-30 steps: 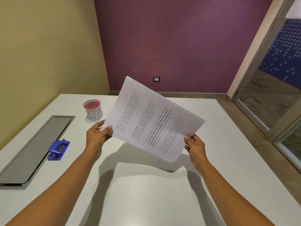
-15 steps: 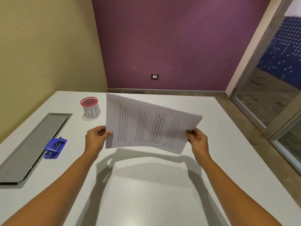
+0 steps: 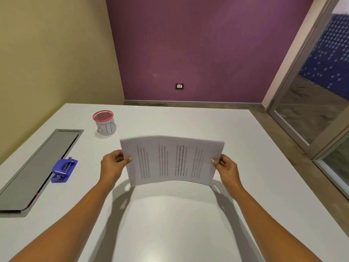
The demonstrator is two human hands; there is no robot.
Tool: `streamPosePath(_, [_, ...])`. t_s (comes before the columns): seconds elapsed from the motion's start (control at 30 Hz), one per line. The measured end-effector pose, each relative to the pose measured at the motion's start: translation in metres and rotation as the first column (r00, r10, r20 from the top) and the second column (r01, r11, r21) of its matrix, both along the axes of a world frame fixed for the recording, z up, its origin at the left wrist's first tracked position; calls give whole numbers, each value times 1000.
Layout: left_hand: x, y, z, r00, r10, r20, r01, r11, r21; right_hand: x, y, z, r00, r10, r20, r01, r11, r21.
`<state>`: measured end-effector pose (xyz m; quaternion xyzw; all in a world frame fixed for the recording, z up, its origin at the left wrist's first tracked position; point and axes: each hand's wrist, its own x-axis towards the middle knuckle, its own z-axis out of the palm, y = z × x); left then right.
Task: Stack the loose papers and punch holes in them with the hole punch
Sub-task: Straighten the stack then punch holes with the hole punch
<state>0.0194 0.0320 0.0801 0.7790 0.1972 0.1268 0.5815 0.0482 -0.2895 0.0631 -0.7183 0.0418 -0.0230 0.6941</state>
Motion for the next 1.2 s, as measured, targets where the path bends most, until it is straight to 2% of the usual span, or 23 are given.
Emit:
streamPosePath(0.17, [-1, -2, -3, 1000, -14, -6, 14, 1000, 1, -5, 3, -6, 998, -31, -58, 29, 999, -24])
streamPosePath(0.4, [0, -3, 4, 999, 6, 42, -5, 1000, -19, -1, 3, 4, 997, -67, -38, 66, 998, -15])
streamPosePath(0.67, [-5, -8, 0, 1000, 6, 15, -5, 1000, -27, -2, 0, -4, 996, -76, -37, 72, 993, -97])
streamPosePath(1.2, [-5, -8, 6, 999, -14, 38, 15, 1000, -27, -2, 2, 0, 997, -80, -14, 79, 995, -53])
